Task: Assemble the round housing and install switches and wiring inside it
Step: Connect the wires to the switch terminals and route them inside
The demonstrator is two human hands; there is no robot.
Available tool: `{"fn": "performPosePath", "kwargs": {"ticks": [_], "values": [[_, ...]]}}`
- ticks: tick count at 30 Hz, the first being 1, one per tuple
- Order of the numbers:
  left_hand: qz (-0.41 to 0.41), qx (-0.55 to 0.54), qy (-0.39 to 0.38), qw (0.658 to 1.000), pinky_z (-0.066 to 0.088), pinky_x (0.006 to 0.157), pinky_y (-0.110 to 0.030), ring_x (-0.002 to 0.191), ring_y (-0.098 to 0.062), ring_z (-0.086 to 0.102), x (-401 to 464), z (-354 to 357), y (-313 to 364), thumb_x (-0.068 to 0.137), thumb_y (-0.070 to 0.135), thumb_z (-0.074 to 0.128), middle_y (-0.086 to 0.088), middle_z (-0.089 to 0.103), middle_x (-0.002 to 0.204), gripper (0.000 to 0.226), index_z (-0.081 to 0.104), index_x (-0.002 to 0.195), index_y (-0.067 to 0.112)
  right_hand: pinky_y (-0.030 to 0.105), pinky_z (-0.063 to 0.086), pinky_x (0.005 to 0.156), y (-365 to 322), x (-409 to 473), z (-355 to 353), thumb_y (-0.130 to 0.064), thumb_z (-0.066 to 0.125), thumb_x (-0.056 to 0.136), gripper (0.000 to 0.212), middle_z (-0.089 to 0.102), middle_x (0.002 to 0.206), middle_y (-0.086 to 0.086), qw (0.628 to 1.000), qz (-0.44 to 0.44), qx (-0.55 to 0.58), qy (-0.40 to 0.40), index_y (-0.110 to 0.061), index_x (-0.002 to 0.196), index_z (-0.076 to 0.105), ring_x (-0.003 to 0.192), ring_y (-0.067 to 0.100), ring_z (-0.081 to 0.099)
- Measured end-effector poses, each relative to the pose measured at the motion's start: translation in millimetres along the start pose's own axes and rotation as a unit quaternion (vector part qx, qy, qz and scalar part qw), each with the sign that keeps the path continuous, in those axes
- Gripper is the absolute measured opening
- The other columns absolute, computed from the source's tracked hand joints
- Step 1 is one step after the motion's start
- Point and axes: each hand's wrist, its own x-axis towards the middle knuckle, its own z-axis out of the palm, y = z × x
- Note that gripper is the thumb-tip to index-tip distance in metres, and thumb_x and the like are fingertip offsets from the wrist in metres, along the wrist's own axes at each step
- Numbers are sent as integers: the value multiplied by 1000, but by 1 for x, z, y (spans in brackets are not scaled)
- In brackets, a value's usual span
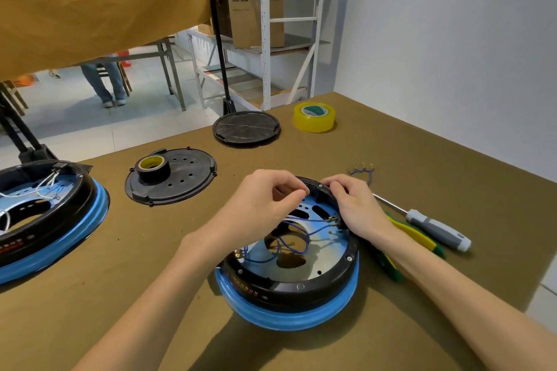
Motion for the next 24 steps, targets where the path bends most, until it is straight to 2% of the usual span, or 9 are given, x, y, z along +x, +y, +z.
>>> {"fn": "performPosePath", "kwargs": {"ticks": [2,4,6,8,12,15,19,21,24], "values": [[15,32,-42,998,50,69,-11,80,3,67,14,2,3,100,30,67,16,73,86,12,77,105,29,18,43,68,0,3,-1,-17,41,109,31,70,84,-17,1000,-6,23,-10,-22,105,72,77,-1,63],[17,51,-76,996,50,67,-12,76,3,65,27,3,3,98,29,70,14,72,84,9,78,102,28,12,41,57,-2,5,-2,-16,44,109,30,69,72,-18,999,-11,35,-27,-20,103,73,61,-3,62],[11,66,-98,993,50,65,-13,70,3,63,36,3,2,95,28,73,12,72,78,7,80,96,27,16,46,58,-3,10,-1,-16,45,109,29,75,89,-1,998,-9,41,-42,-13,107,74,68,13,67],[4,78,-112,991,52,64,-19,65,0,59,43,3,-1,93,28,75,5,73,77,6,80,91,27,19,49,70,-3,13,0,-15,46,108,29,76,101,9,997,-16,47,-54,-11,108,75,86,26,69],[-2,125,-106,986,55,68,-32,63,-6,58,50,8,-7,91,27,76,5,72,72,6,80,86,28,8,46,76,-2,15,1,-12,47,108,29,76,104,4,996,-26,55,-59,-8,107,76,90,-1,67],[-9,144,-108,984,56,69,-36,63,-6,59,49,17,-8,89,28,77,9,71,71,5,80,85,30,7,46,76,1,16,2,-12,48,107,29,76,103,3,996,-27,63,-61,-8,106,76,86,-6,66],[-9,125,-109,986,58,72,-37,72,-10,66,45,24,-10,89,28,78,7,74,77,4,81,86,29,13,49,77,2,16,3,-13,49,107,28,76,102,4,996,-24,70,-51,-9,104,77,90,5,68],[-12,104,-111,988,58,72,-35,72,-9,66,44,25,-11,90,27,78,7,76,79,5,82,87,28,26,52,77,2,15,4,-18,53,105,25,76,98,4,996,-7,75,-38,-11,100,77,89,18,70],[-19,101,-113,988,60,77,-40,76,-13,69,42,27,-12,91,28,77,7,76,79,6,82,90,26,32,46,68,0,6,-1,-38,63,98,25,70,82,-3,998,14,-22,54,-19,84,72,76,16,64]]}}
